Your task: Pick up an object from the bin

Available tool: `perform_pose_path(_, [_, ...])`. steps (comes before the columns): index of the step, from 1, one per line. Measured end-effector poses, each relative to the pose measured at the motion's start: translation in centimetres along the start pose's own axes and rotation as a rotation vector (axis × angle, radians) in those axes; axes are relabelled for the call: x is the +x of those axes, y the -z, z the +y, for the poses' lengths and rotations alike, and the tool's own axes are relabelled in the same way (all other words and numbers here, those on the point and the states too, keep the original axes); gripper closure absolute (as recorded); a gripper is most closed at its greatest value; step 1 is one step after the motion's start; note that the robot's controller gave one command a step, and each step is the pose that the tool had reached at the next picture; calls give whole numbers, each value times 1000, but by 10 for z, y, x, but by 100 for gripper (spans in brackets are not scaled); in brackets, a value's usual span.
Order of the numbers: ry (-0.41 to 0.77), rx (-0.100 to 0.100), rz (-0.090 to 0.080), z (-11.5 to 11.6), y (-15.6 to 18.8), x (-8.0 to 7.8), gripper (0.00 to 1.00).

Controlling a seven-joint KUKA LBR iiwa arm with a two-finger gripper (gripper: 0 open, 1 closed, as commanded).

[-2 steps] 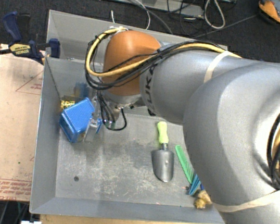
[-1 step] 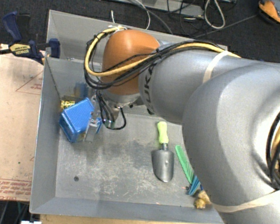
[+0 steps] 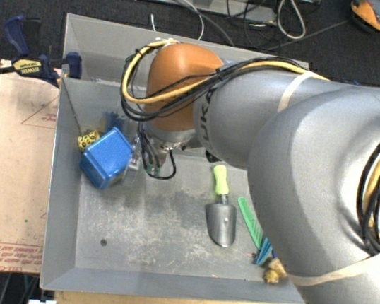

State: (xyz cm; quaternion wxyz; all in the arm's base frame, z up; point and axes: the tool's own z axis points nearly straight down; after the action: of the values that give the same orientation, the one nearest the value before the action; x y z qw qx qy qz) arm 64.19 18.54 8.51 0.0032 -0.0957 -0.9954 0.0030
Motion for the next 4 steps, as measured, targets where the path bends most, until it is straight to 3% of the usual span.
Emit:
perform_pose_path(2, [20, 6, 8, 1, 1, -3, 100])
perform_pose_path(3, [-37, -2, -2, 1, 5, 9, 100])
perform_pose_path(4, [-16, 14, 13, 5, 4, 0, 100])
